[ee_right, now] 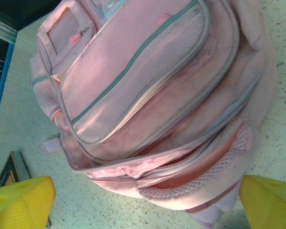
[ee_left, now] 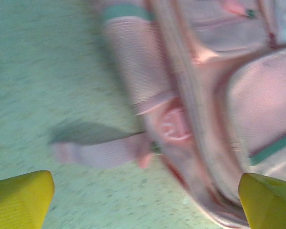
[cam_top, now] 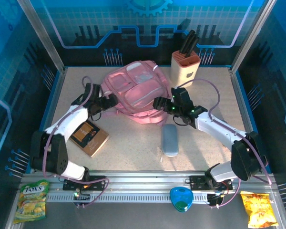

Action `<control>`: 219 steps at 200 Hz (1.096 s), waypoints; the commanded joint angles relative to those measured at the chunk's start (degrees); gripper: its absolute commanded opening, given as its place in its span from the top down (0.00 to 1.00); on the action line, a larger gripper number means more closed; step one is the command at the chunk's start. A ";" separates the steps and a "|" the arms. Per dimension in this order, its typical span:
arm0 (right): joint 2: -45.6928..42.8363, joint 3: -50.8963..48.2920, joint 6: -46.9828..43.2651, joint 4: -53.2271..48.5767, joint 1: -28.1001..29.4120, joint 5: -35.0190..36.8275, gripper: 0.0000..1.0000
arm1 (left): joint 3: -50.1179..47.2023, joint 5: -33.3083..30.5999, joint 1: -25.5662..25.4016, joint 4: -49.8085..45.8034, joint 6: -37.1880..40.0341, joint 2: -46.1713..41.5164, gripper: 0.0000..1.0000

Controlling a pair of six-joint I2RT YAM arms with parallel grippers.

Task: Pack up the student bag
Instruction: Move the book to the middle-left of the table.

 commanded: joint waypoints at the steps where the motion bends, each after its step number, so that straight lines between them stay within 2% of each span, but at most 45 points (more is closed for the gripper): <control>1: 2.16 3.14 -2.26 -0.81 1.42 2.04 0.00 | -7.39 -4.56 2.63 -0.94 -5.18 -4.00 0.01; 44: 5.46 5.39 -2.27 0.25 1.86 -2.01 0.00 | -14.50 -3.58 5.35 -1.19 -7.10 -5.92 0.01; 82: 7.29 6.54 -1.53 0.34 2.24 -3.23 0.00 | -16.22 6.48 4.01 1.80 -9.55 -1.91 0.06; 105: 7.81 6.99 -1.30 0.10 2.55 -2.98 0.00 | -16.73 8.38 0.51 2.71 -10.97 -0.37 0.08; 150: 8.44 7.95 -1.04 -1.46 3.30 -2.47 0.00 | -16.46 12.48 -10.37 5.50 -16.71 0.37 0.08; 167: 8.62 8.35 -1.12 -1.89 3.90 -2.32 0.01 | -15.24 13.97 -12.87 6.33 -17.66 0.77 0.08; 186: 9.22 9.32 -1.58 -2.67 5.09 -2.06 0.04 | -14.29 13.34 -12.85 5.93 -17.34 -0.99 0.07; 219: 12.62 12.60 -4.08 -3.64 9.17 -3.49 0.10 | -12.31 7.70 -10.28 -0.96 -12.59 -7.53 0.05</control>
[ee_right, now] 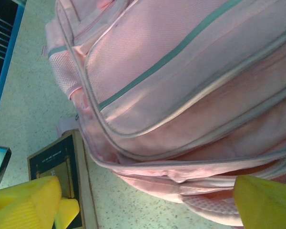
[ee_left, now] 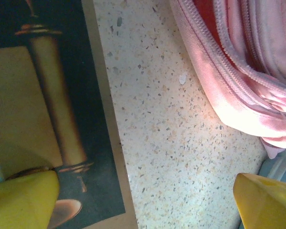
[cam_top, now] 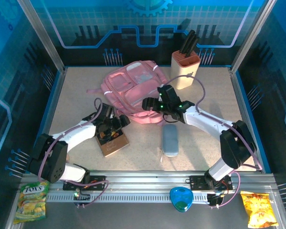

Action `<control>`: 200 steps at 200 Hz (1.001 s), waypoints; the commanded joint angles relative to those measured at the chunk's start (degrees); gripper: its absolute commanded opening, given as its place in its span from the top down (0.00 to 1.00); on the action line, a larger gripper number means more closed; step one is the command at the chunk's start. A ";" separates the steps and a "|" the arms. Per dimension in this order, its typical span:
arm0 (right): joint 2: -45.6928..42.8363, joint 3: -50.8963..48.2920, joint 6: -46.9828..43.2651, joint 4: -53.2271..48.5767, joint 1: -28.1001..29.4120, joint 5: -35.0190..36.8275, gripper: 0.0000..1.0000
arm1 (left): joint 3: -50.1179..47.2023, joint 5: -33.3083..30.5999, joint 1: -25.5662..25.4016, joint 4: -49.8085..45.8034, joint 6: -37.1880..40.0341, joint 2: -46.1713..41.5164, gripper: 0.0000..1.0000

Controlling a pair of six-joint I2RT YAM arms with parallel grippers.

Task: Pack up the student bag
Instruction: Move the book to the middle-left of the table, then pick up the book from the middle-left of the table.

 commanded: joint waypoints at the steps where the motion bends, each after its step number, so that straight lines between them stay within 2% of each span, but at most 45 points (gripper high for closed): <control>1: 3.27 3.86 -2.50 -1.90 3.70 -1.44 0.10 | 2.12 -3.02 2.30 -6.47 2.37 -5.29 0.05; 46: 13.94 13.15 -5.98 -4.64 10.17 -5.23 0.23 | -3.72 -4.84 12.01 -10.15 4.45 -13.27 0.05; 82: 22.83 20.64 -6.69 -7.51 13.09 -8.07 0.33 | -8.56 -6.65 15.88 -11.16 4.19 -17.14 0.06; 156: 36.23 32.74 -6.83 -15.81 14.87 -12.88 0.62 | -13.18 -4.49 18.54 -9.63 5.47 -17.38 0.15; 200: 38.74 34.14 -6.47 -17.28 15.01 -13.18 0.70 | -13.53 -1.10 18.57 -7.69 6.70 -15.50 0.19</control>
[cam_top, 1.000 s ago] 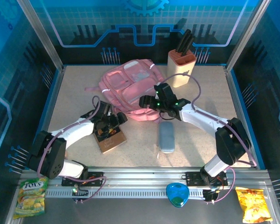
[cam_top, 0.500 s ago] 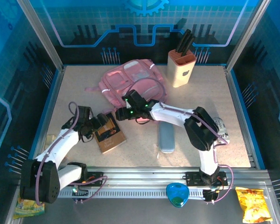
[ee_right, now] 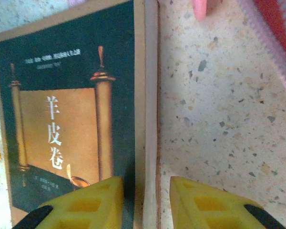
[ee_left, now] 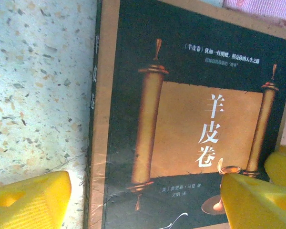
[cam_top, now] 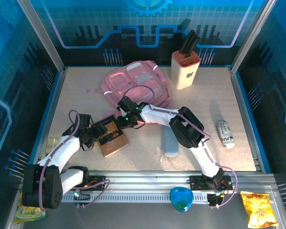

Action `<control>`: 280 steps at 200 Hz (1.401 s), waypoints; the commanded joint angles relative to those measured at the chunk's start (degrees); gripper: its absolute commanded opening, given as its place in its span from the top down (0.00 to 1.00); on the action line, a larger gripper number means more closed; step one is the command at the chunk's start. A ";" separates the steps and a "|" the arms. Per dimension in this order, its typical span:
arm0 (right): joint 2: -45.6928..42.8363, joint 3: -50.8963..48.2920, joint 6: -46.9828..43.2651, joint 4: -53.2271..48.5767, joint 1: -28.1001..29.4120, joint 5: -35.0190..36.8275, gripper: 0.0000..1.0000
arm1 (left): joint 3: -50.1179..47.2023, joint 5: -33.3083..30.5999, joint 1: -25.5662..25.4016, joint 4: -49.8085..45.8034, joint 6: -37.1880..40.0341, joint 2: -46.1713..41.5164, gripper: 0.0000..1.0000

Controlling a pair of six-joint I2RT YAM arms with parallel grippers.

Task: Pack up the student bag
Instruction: Pick up the book from the middle-left of the table.

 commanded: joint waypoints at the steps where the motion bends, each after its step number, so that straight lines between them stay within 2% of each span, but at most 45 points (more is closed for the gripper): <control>1: 1.77 2.06 -0.09 -3.55 0.82 -1.12 0.70 | -0.94 2.97 0.70 0.86 1.80 1.07 0.19; 75: 3.35 2.35 0.35 -4.80 0.65 -0.69 0.73 | -0.59 4.38 0.61 1.39 2.61 5.34 0.21; 117: 3.59 2.26 0.62 -4.77 0.56 -0.89 0.73 | -0.33 8.62 0.61 4.08 2.05 5.49 0.23; 148: 3.72 2.09 1.36 -4.42 0.38 -0.90 0.75 | 0.99 13.39 0.60 3.18 2.08 2.68 0.31; 191: 4.25 2.86 2.79 -6.29 -0.04 0.96 0.80 | 1.20 20.49 0.52 4.06 1.17 -6.07 0.40; 222: 6.50 2.90 3.14 -7.75 -0.54 2.48 0.86 | -2.40 20.78 0.56 8.38 -0.73 -8.68 0.46; 280: 7.53 2.44 3.68 -8.86 -0.95 4.29 0.89 | -4.37 17.73 0.61 9.82 -4.02 -5.00 0.53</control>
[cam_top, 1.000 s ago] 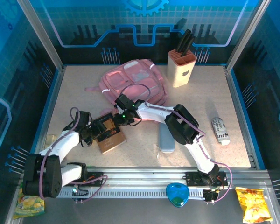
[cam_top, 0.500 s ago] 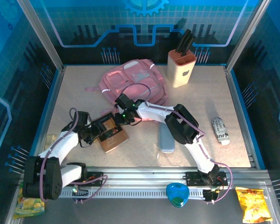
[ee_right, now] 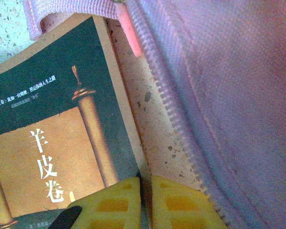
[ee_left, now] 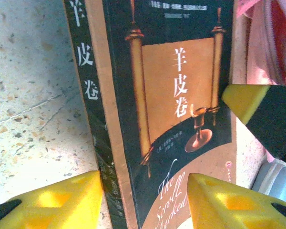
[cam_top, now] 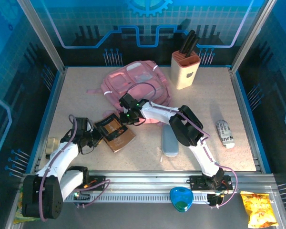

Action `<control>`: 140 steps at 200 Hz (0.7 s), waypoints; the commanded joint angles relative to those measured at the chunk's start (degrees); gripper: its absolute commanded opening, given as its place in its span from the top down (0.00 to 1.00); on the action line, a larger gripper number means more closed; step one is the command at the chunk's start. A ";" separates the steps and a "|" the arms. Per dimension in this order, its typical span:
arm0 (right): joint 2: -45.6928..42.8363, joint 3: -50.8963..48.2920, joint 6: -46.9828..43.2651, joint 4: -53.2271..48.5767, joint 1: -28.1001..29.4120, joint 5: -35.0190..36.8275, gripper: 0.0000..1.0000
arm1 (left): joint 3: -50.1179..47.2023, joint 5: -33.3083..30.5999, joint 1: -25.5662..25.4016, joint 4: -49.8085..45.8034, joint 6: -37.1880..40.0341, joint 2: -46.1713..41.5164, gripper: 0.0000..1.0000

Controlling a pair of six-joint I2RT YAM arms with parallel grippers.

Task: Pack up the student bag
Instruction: Pick up the book from the middle-left of the table.

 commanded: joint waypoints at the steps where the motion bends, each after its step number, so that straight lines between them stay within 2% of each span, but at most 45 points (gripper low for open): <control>1: 5.53 -1.30 1.44 -5.28 0.74 0.94 0.89 | -0.28 5.07 -0.29 6.47 -2.25 1.30 0.53; 32: 5.91 -1.39 1.84 -5.79 0.65 1.34 0.91 | -0.89 5.29 -0.34 8.77 -4.12 2.81 0.55; 61: 6.15 -1.39 2.13 -6.14 0.49 1.78 0.92 | -1.31 2.93 -0.25 8.58 -4.99 3.55 0.56; 95: 6.61 -1.37 2.59 -6.81 0.16 1.94 0.93 | -1.78 -1.08 -0.29 6.08 -6.34 4.69 0.49; 140: 6.97 -1.48 2.79 -6.86 -0.15 1.45 0.93 | -1.81 0.22 -0.29 8.09 -7.00 7.31 0.46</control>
